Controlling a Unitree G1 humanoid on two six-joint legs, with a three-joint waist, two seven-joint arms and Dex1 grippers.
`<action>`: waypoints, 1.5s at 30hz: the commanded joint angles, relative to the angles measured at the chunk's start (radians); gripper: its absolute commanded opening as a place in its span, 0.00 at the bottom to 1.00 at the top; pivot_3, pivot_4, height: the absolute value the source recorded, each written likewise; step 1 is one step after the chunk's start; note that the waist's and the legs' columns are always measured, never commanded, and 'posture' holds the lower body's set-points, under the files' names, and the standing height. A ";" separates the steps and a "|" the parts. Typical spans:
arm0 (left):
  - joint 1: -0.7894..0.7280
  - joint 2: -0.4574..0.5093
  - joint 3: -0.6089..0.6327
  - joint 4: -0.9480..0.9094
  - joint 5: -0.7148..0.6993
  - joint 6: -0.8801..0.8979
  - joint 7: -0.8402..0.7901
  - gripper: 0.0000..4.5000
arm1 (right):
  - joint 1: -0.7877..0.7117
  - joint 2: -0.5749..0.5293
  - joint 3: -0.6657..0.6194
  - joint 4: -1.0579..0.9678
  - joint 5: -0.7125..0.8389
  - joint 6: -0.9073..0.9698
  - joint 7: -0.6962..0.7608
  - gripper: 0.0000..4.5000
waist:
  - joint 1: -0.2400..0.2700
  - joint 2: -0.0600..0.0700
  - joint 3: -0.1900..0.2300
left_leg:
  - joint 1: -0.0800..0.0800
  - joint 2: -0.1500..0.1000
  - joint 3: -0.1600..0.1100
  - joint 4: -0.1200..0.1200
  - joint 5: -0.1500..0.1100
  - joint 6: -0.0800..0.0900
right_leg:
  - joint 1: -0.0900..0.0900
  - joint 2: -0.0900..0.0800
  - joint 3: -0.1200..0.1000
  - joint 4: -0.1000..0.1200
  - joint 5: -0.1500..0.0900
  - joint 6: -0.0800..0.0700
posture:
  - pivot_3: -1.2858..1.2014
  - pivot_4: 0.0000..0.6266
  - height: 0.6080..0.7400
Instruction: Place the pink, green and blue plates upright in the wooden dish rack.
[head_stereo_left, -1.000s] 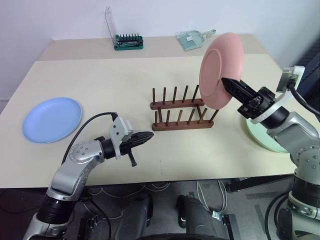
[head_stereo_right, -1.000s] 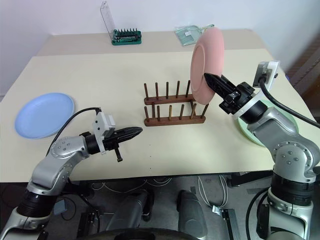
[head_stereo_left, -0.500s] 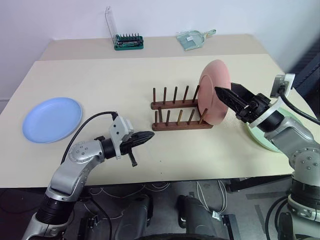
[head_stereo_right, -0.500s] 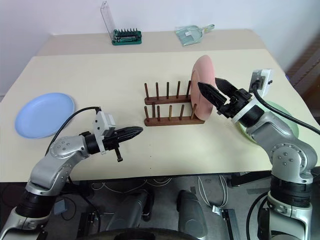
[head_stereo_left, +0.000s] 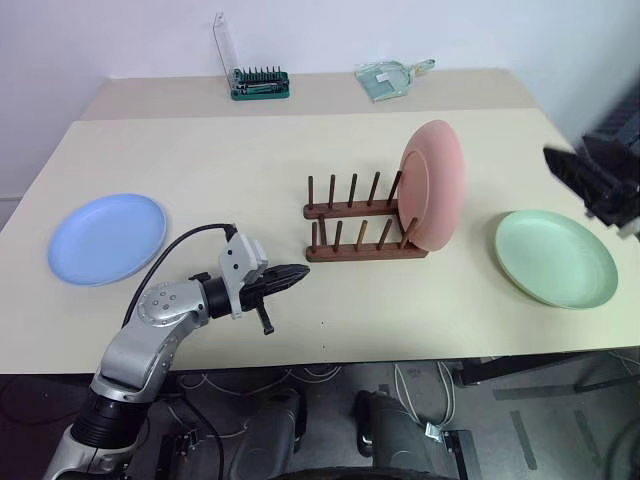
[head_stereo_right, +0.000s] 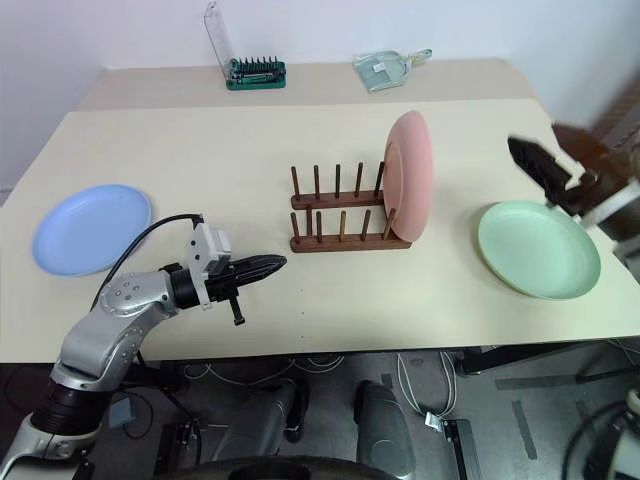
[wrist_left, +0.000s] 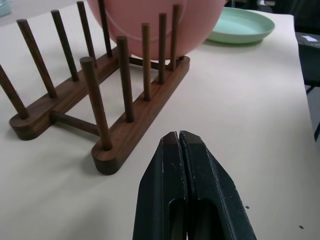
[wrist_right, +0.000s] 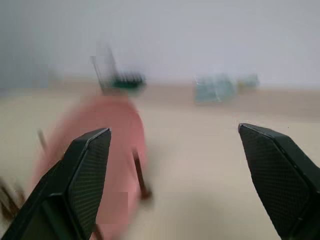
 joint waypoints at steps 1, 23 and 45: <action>-0.026 -0.003 -0.002 0.007 0.003 -0.030 -0.019 0.00 | 0.155 -0.091 0.100 -0.016 -0.229 -0.084 0.080 0.92 | 0.000 0.000 0.000 | 0.000 0.000 0.000 0.000 0.000 0.000 | 0.000 0.000 0.000 0.000 0.000 0.000 | 0.52 0.24 1.00; -0.005 -0.017 -0.015 0.044 0.036 -0.091 -0.034 0.00 | 0.128 -0.023 0.355 0.121 -0.649 -0.256 -0.002 0.02 | -0.001 -0.001 -0.001 | 0.001 0.001 0.002 0.001 0.000 0.000 | 0.000 0.000 0.000 0.000 0.000 0.001 | 0.52 0.24 1.00; 0.003 -0.028 -0.020 0.037 0.039 -0.090 -0.025 0.00 | -0.532 0.240 0.298 -0.275 0.098 -0.057 -0.063 0.02 | -0.001 0.000 0.001 | 0.000 0.000 0.001 0.001 0.000 0.001 | 0.000 0.000 0.000 0.000 0.000 0.000 | 0.52 0.24 1.00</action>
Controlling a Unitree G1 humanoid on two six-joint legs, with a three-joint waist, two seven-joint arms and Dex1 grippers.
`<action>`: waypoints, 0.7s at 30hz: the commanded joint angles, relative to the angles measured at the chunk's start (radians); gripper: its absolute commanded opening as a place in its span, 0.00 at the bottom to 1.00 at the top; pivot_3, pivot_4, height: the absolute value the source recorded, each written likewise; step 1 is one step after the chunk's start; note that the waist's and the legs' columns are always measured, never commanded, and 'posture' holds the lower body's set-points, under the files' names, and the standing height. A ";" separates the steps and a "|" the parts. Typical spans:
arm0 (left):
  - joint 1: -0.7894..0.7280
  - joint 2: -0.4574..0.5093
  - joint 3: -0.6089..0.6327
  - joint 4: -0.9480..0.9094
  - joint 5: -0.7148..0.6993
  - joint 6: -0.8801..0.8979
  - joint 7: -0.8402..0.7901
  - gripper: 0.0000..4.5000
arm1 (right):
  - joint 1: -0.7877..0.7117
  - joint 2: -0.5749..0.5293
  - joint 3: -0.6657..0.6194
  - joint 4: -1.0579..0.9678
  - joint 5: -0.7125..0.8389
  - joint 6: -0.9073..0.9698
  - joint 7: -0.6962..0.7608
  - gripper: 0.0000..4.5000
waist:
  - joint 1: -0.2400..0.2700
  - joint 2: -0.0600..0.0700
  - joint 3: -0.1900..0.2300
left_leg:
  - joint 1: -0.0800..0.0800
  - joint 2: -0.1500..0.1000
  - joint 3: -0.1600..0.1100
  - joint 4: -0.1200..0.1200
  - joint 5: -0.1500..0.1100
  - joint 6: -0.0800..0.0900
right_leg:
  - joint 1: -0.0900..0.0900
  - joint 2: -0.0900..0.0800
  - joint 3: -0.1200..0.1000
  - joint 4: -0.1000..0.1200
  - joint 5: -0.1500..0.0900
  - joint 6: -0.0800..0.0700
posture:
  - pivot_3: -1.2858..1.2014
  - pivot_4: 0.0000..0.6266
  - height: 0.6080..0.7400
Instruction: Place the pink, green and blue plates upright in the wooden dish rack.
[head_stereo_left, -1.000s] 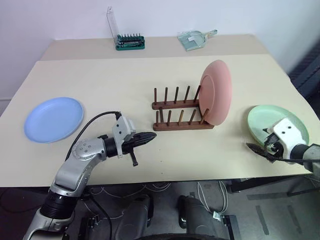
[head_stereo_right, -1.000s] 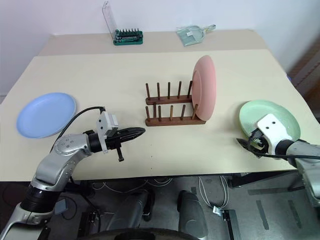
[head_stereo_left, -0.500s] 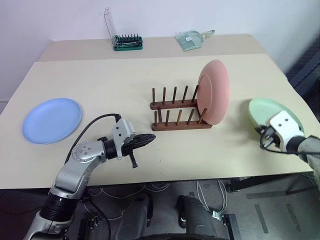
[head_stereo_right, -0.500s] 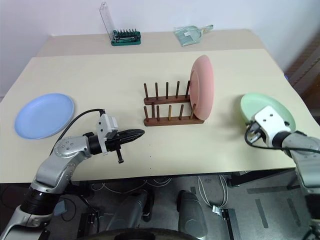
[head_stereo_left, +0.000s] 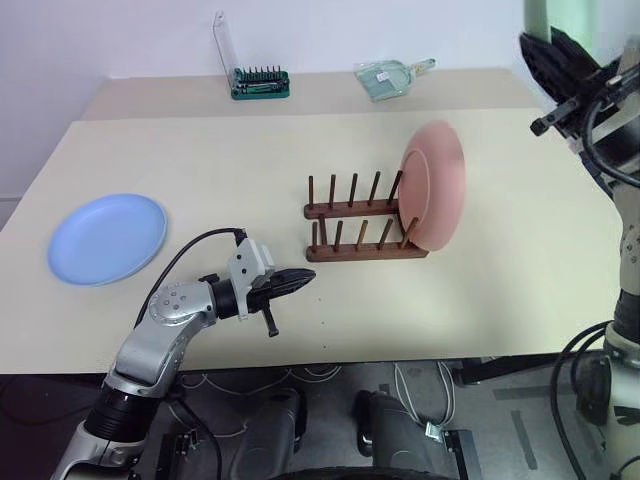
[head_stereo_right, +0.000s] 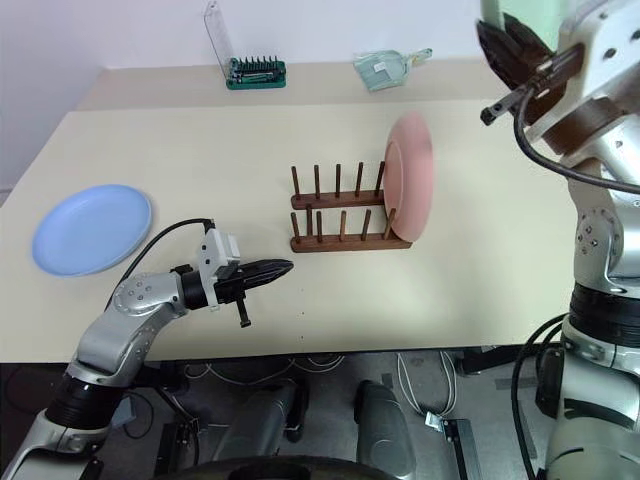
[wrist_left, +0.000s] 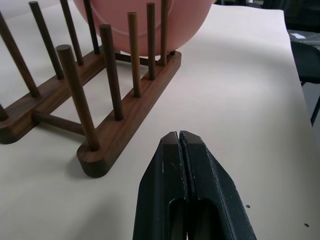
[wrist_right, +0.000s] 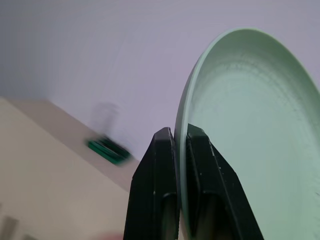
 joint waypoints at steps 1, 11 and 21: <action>0.018 0.002 0.018 -0.040 -0.006 -0.004 0.012 0.00 | 0.003 0.066 0.012 -0.207 0.448 0.215 0.003 0.02 | -0.005 0.000 0.000 | 0.000 0.000 0.000 -0.001 0.000 0.000 | 0.000 0.000 0.000 0.000 0.000 0.000 | 0.52 0.24 1.00; 0.040 0.010 0.027 -0.068 -0.014 0.006 0.029 0.00 | 0.146 0.232 0.074 -0.253 0.852 0.341 -0.323 0.02 | -0.002 0.000 0.000 | 0.000 0.000 -0.001 -0.001 0.000 0.000 | -0.001 0.000 0.001 0.000 0.000 -0.001 | 0.52 0.24 1.00; 0.040 0.018 0.026 -0.077 -0.016 0.017 0.032 0.00 | 0.190 0.283 0.093 -0.220 0.815 0.314 -0.417 0.02 | -0.003 0.000 0.000 | 0.000 0.000 -0.001 -0.002 0.000 0.000 | -0.002 0.000 0.000 0.000 0.000 -0.001 | 0.52 0.24 1.00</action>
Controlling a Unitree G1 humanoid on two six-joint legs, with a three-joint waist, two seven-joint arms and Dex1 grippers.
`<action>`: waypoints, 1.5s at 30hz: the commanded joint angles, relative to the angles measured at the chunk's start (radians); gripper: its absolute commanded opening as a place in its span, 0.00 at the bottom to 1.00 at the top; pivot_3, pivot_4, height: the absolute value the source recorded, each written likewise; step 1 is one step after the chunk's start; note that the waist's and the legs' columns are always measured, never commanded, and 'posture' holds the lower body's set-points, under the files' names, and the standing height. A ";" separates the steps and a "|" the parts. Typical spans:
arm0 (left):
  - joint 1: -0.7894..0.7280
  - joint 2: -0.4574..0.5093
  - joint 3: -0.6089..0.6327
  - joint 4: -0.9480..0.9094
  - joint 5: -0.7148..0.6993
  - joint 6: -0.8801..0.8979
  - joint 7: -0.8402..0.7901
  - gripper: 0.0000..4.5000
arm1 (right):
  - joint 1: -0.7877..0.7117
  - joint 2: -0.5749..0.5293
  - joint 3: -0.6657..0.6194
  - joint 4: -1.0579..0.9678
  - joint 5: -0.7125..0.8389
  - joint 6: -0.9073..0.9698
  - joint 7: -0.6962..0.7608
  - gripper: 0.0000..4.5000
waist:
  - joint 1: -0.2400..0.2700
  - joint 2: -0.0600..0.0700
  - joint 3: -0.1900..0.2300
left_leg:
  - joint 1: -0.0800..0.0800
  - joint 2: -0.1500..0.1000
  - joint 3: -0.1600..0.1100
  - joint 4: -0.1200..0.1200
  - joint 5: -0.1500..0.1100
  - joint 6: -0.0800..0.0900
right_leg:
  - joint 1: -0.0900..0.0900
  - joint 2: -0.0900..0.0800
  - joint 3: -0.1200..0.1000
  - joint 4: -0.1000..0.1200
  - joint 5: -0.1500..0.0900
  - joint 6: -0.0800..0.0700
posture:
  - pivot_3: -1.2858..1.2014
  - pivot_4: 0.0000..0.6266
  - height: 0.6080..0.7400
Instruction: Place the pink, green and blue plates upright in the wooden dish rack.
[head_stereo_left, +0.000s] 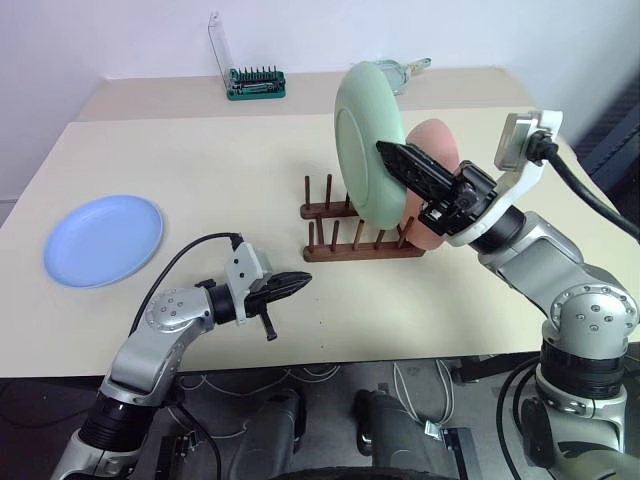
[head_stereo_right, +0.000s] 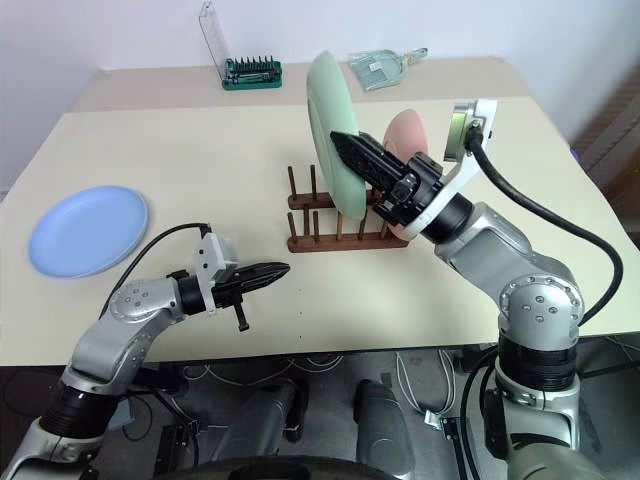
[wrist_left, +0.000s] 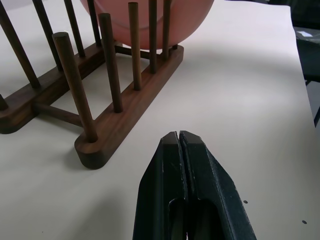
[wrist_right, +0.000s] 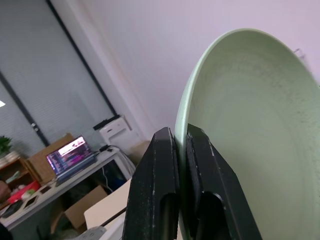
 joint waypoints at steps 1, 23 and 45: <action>0.004 0.006 0.020 -0.040 -0.014 -0.003 -0.003 0.00 | -0.002 0.019 -0.017 -0.004 -0.003 -0.031 -0.021 0.02 | 0.000 0.000 0.000 | 0.000 0.000 0.000 0.000 0.000 0.000 | 0.000 0.000 0.000 0.000 0.000 0.000 | 0.52 0.24 1.00; -0.002 0.006 0.020 -0.040 -0.009 0.001 0.005 0.00 | 0.013 0.108 -0.013 0.076 -0.032 -0.028 -0.162 0.09 | 0.000 0.000 0.000 | 0.000 0.000 0.000 0.000 0.000 0.000 | 0.000 0.000 0.000 0.000 0.000 0.000 | 0.52 0.24 1.00; -0.005 0.004 0.018 -0.039 -0.010 -0.003 0.003 0.00 | 0.006 0.000 -0.022 0.019 -0.139 -0.016 -0.117 0.78 | 0.000 0.000 0.000 | 0.000 0.000 0.000 0.000 0.000 0.000 | 0.000 0.000 0.000 0.000 0.000 0.000 | 0.52 0.24 1.00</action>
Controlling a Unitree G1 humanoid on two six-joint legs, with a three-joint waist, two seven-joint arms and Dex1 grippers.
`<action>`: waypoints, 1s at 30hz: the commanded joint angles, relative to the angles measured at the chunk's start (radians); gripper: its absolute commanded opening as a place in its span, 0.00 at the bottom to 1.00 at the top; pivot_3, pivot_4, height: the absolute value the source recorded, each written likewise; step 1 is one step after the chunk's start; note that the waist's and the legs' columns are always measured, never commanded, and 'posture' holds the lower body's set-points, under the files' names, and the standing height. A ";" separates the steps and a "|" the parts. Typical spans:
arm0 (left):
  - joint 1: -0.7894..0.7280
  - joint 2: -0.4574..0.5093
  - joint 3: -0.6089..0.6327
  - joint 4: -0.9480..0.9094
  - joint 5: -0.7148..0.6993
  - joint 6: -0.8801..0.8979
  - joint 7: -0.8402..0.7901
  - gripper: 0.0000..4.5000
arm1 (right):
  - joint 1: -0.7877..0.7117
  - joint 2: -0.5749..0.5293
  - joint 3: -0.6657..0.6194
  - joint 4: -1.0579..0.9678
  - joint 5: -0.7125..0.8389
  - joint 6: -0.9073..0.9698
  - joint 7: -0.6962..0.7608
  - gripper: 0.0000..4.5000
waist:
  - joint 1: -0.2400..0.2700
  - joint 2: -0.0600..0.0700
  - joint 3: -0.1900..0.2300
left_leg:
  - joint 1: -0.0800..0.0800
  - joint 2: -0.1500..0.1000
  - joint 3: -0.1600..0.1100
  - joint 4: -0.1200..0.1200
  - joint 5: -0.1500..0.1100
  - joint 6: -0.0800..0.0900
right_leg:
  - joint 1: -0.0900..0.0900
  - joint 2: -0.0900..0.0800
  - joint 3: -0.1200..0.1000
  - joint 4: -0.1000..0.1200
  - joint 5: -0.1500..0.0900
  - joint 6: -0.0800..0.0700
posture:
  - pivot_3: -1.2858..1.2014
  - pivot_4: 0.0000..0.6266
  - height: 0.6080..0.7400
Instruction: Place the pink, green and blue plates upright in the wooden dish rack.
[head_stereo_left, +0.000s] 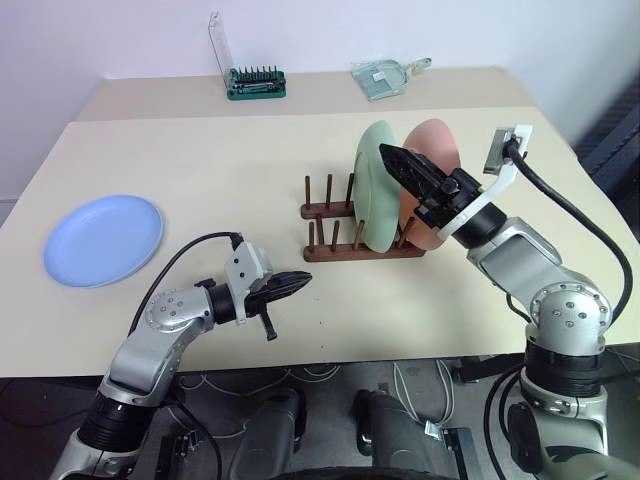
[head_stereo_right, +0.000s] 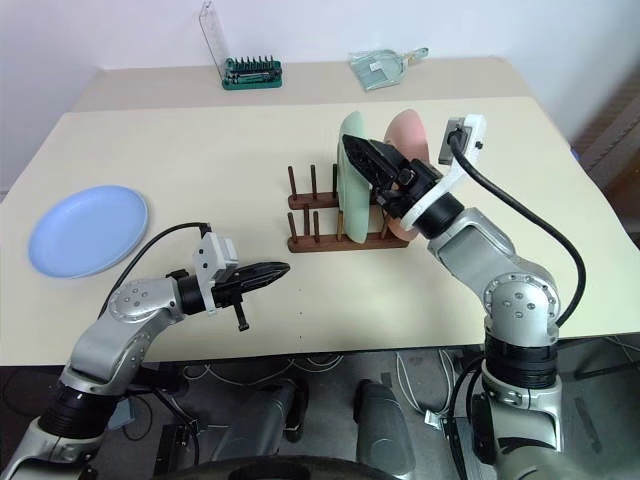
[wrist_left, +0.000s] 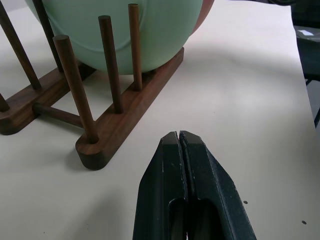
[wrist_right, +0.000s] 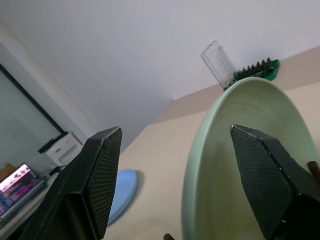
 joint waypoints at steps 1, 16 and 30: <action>-0.005 0.002 0.018 -0.030 -0.010 -0.009 -0.001 0.00 | -0.013 -0.064 -0.025 -0.070 -0.040 0.003 0.042 0.78 | 0.000 0.000 0.000 | 0.000 0.000 0.000 0.000 0.000 0.000 | 0.000 0.000 0.000 0.000 0.000 0.000 | 0.52 0.24 1.00; -0.012 0.003 0.066 -0.015 0.001 -0.012 0.046 0.00 | -0.100 -0.373 0.055 -0.115 -0.375 -0.078 0.445 0.78 | 0.000 0.000 0.001 | -0.001 0.000 0.000 0.000 0.000 0.000 | 0.000 0.000 0.000 -0.001 0.000 0.000 | 0.52 0.24 1.00; -0.051 -0.031 0.690 -0.096 0.045 0.379 0.755 0.98 | -0.352 -0.212 0.472 0.127 -0.909 -0.337 0.749 0.78 | -0.007 -0.005 0.004 | -0.001 -0.001 0.000 0.000 0.000 -0.001 | -0.001 0.001 -0.003 0.000 0.002 0.006 | 0.52 0.24 1.00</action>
